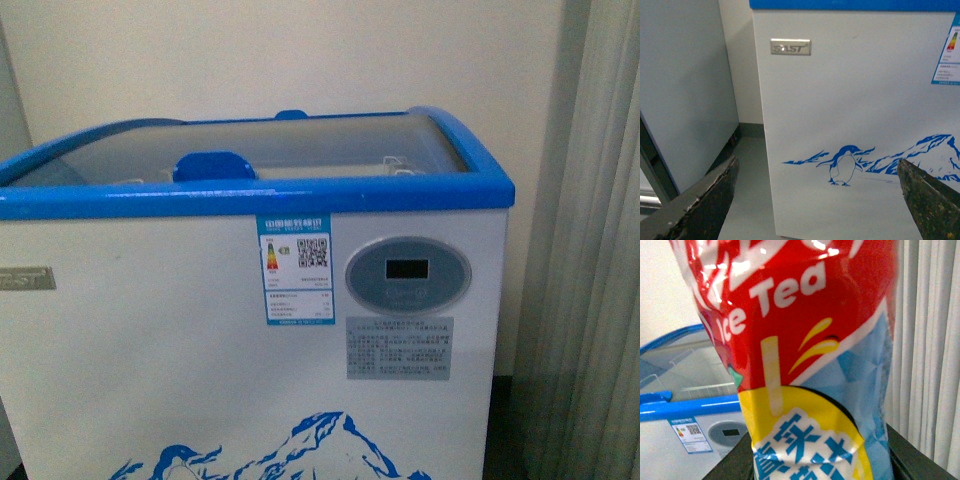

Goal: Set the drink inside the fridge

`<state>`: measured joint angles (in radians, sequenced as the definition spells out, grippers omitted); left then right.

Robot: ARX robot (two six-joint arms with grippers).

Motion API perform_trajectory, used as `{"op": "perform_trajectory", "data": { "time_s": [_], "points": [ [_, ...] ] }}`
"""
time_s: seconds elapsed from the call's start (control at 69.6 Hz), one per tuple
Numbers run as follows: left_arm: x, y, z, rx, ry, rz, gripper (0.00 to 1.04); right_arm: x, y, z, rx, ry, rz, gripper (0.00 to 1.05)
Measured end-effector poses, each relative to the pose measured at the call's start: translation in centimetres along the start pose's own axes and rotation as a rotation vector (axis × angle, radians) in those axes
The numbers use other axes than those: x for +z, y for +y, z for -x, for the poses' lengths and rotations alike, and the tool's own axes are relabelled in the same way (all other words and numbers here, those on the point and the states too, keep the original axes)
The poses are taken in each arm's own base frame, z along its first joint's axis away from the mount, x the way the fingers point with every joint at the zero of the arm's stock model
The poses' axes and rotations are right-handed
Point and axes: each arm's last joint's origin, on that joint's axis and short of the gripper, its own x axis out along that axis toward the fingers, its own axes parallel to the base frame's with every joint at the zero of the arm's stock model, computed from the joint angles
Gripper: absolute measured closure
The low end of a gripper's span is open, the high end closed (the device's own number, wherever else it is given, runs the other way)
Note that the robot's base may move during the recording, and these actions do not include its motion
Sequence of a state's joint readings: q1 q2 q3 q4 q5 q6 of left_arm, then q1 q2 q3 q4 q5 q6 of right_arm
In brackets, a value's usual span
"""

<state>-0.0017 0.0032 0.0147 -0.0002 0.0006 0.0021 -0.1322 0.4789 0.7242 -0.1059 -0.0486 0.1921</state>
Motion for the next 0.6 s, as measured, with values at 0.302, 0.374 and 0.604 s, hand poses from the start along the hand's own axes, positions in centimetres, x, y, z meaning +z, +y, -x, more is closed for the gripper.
{"op": "perform_trajectory", "data": {
  "time_s": [0.302,0.374,0.604],
  "points": [
    [0.0,0.0,0.0,0.0,0.0,0.0,0.08,0.0,0.0,0.0,0.0,0.0,0.0,0.64],
    [0.0,0.1,-0.2,0.092,0.164,0.067,0.08,0.0,0.0,0.0,0.0,0.0,0.0,0.64],
    [2.6,0.7,-5.9,0.08,0.286,0.132,0.08,0.0,0.0,0.0,0.002,0.0,0.0,0.64]
  ]
}}
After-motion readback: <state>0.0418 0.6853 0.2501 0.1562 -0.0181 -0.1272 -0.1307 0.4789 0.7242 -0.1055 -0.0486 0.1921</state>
